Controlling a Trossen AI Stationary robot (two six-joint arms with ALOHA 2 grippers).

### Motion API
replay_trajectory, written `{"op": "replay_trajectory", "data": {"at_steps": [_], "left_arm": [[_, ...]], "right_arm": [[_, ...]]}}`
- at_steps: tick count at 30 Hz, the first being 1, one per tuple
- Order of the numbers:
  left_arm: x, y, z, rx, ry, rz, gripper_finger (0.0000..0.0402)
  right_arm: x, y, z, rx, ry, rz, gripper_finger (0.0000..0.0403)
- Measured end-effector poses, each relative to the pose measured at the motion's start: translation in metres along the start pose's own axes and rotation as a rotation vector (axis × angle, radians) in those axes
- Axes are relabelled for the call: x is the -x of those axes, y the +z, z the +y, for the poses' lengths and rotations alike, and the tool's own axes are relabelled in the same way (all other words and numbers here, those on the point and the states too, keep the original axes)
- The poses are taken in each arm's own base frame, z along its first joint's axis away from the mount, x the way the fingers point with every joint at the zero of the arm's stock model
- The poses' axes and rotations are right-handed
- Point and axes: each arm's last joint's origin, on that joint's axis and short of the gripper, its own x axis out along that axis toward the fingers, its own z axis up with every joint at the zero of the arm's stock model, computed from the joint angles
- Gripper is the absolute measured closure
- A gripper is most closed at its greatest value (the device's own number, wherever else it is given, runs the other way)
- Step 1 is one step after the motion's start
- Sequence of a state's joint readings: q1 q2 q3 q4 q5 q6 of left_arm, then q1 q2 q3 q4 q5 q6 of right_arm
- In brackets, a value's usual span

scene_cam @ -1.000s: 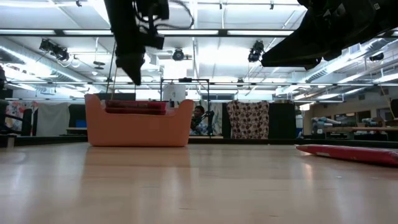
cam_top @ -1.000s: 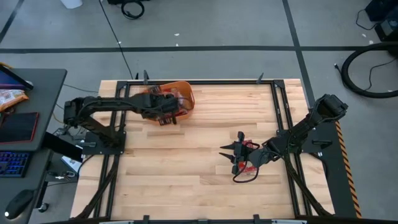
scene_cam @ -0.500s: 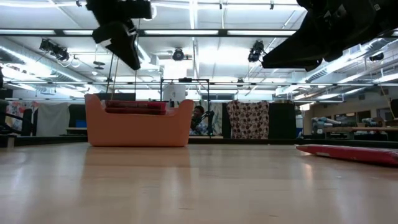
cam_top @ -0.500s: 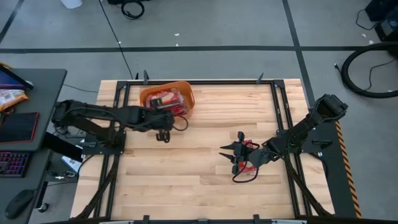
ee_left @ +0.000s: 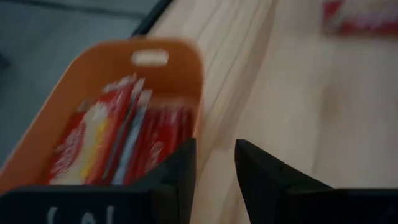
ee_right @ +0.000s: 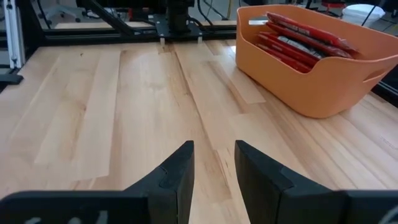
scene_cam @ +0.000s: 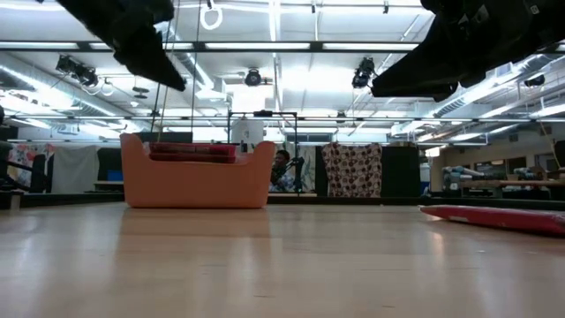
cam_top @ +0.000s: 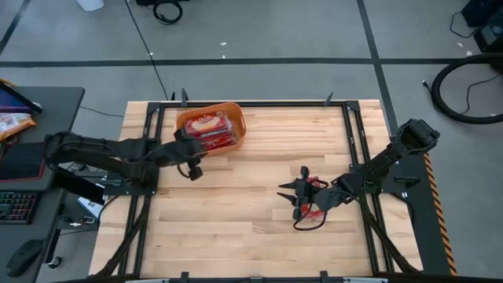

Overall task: Sort popcorn bags into baskets
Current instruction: Put the red popcorn bag into the orange bin

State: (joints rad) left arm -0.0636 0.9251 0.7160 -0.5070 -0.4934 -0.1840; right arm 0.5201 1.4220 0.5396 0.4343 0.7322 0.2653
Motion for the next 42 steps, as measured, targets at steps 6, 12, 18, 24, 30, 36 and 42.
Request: {"op": "replay_trajectory", "data": {"at_steps": [6, 12, 18, 24, 30, 36, 42], "left_arm": [[-0.003, -0.012, -0.016, 0.093, -0.107, -0.219, 0.0285], [-0.009, -0.032, -0.031, 0.052, -0.188, -0.354, 0.0285], [-0.011, -0.046, -0.038, 0.021, -0.223, -0.390, 0.0285], [-0.010, -0.057, -0.043, -0.041, -0.255, -0.421, 0.0285], [0.000, -0.058, -0.037, -0.017, -0.273, -0.496, 0.0285], [0.014, -0.060, -0.033, -0.017, -0.311, -0.517, 0.0285], [0.020, -0.064, -0.038, -0.040, -0.363, -0.508, 0.0285]], "right_arm": [[0.001, 0.010, 0.006, -0.058, 0.020, -0.029, 0.0283], [-0.004, 0.025, 0.008, -0.098, -0.039, 0.064, 0.0282], [-0.009, 0.027, -0.002, -0.228, -0.076, 0.273, 0.0282], [-0.008, 0.033, -0.012, -0.365, -0.121, 0.480, 0.0284], [-0.006, 0.051, -0.010, -0.386, -0.109, 0.507, 0.0288], [0.002, 0.062, -0.009, -0.371, -0.118, 0.588, 0.0288], [0.019, 0.047, -0.021, -0.380, -0.256, 0.844, 0.0289]]}}
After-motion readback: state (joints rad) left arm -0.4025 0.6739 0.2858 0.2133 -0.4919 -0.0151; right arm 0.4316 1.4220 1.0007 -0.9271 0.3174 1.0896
